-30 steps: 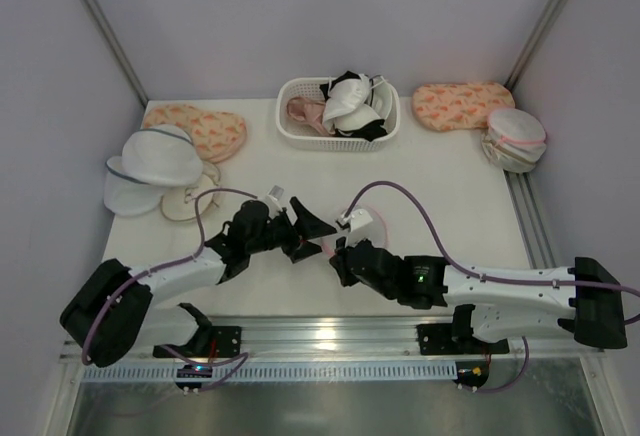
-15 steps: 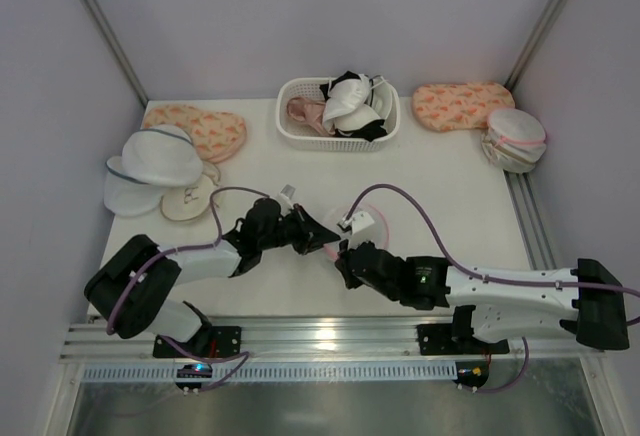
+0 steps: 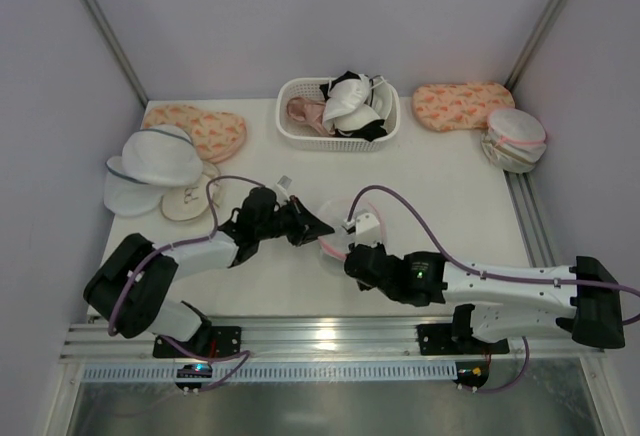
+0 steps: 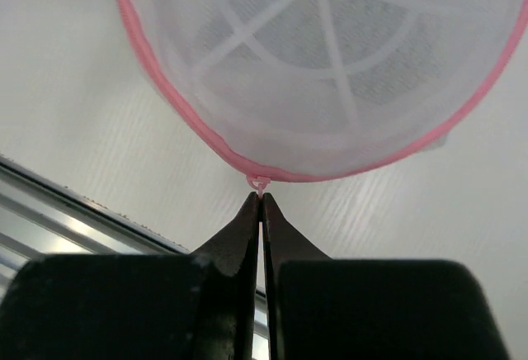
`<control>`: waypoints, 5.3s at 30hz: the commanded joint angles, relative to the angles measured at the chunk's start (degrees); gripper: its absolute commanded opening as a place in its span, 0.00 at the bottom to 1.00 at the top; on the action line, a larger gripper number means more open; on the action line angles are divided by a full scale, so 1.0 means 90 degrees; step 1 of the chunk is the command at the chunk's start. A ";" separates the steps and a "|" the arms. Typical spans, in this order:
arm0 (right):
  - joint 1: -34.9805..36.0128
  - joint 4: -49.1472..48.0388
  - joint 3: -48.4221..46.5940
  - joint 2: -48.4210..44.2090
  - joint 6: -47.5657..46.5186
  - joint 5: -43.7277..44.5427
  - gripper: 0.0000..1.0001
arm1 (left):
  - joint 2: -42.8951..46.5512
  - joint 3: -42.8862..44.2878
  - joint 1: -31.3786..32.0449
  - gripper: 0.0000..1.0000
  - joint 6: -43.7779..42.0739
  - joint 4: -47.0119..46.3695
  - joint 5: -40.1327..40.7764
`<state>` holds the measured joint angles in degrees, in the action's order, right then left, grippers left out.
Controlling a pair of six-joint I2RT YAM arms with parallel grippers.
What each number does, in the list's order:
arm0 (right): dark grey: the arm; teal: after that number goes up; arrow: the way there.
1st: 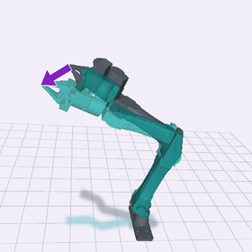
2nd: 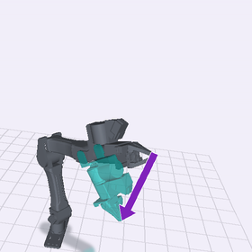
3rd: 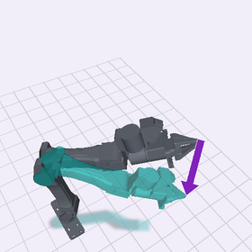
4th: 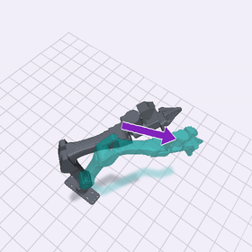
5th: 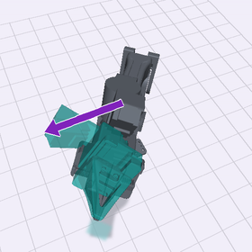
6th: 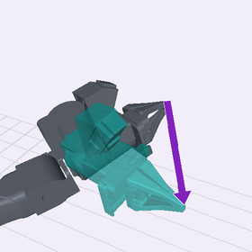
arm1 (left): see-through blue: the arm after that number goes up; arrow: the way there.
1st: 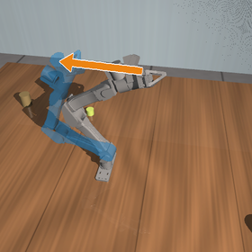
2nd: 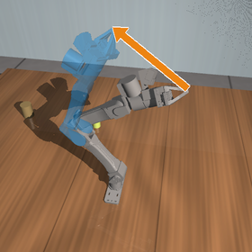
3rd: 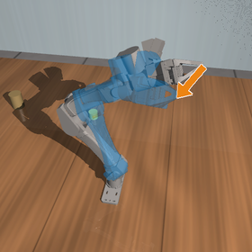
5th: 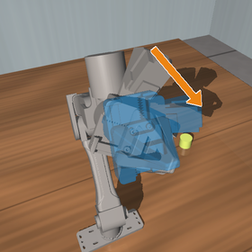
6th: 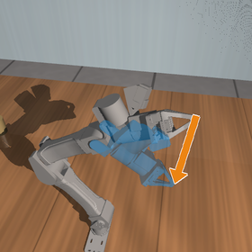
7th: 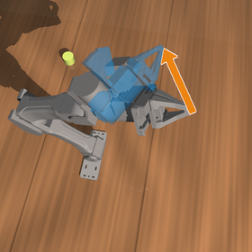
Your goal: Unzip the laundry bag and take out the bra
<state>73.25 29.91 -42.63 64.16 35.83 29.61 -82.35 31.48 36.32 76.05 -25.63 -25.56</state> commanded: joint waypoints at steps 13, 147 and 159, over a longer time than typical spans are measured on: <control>-0.1781 0.1133 -0.0312 0.0351 -0.0181 0.1915 0.04 | -0.0508 0.1081 -0.0197 0.00 -0.1565 0.1050 -0.1466; -0.3892 0.0868 -0.1252 0.0598 -0.0855 0.1820 0.88 | 0.0546 0.0525 -0.0070 0.75 -0.2082 0.2241 0.1540; -0.3881 -0.0697 -0.0556 -0.0850 -0.1540 -0.1306 0.87 | -0.0459 0.0447 -0.0129 0.42 -0.2395 0.0290 0.1318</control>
<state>38.04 27.09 -48.49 55.33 22.83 25.17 -83.33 34.87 35.38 56.45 -14.17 -12.01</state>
